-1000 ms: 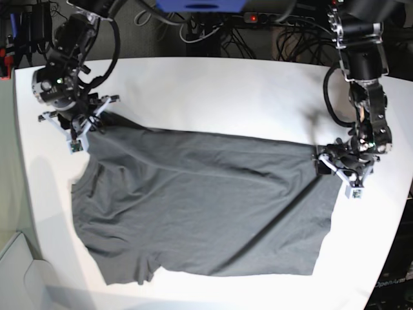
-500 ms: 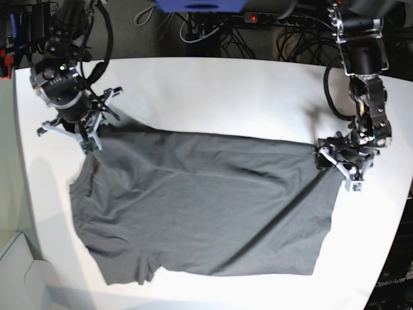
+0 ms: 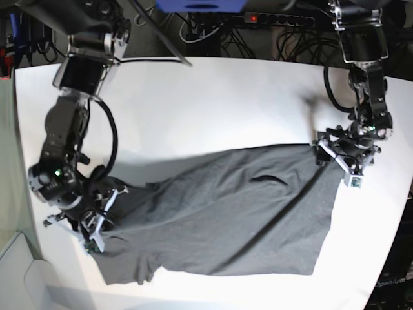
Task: Layout the t-shirt on the table in an organized manner, then fold the t-shirt properly
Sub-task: 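Pinch the shirt edge with the right gripper and drag it outward, then release the edge and reposition the right gripper at the shirt corner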
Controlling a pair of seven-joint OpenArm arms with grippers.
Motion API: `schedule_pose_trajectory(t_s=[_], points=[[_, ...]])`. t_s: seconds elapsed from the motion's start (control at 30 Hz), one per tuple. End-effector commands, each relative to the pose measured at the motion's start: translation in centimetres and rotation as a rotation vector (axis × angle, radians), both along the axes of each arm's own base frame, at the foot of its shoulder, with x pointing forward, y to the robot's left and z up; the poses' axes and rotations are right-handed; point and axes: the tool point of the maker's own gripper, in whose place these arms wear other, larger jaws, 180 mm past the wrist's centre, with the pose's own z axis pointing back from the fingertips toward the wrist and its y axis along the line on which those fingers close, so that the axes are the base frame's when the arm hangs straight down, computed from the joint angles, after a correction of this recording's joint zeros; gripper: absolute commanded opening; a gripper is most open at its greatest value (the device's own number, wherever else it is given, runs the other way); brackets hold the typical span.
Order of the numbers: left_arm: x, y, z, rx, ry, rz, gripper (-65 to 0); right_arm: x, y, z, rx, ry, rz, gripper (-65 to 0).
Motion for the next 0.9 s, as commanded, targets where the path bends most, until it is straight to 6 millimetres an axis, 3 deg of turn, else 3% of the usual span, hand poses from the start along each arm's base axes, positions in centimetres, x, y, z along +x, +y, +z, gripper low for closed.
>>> schedule_pose_trajectory(t_s=[0.0,0.1,0.2,0.33,0.43,0.57,0.7,0.77,0.87], points=[[0.8,0.8,1.8,0.016,-0.059,0.007,-19.3,1.4,0.6,1.1,0.011,-0.030,0.022,-65.0],[0.1,1.4,2.1,0.017,-0.069,0.029,-19.3,2.5,3.4,-2.6,0.056,0.050,0.109,-61.4],[-0.5,2.2,2.4,0.024,-0.077,0.051,-19.3,2.8,5.5,-5.6,0.089,0.092,0.184,-51.9],[-1.3,3.2,2.1,0.030,-0.055,0.071,-19.3,3.3,6.4,-6.0,0.108,0.095,0.207,-36.5],[-1.9,4.3,2.0,0.029,-0.029,0.104,-19.3,3.8,5.8,-3.7,0.087,0.027,0.201,-28.5],[-1.9,4.8,2.2,0.022,-0.034,0.125,-19.3,2.3,3.5,-2.2,0.022,-0.020,0.166,-28.0],[-1.8,4.8,2.3,0.018,-0.037,0.125,-19.3,0.2,0.5,-3.9,0.029,0.006,0.090,-28.0],[-1.7,4.8,2.4,0.018,-0.040,0.125,-19.3,-0.8,-1.2,-5.7,0.035,0.054,0.053,-27.9],[-1.7,4.8,2.4,0.016,-0.044,0.127,-19.3,-1.2,-2.1,-7.7,0.065,0.088,0.036,-27.9]])
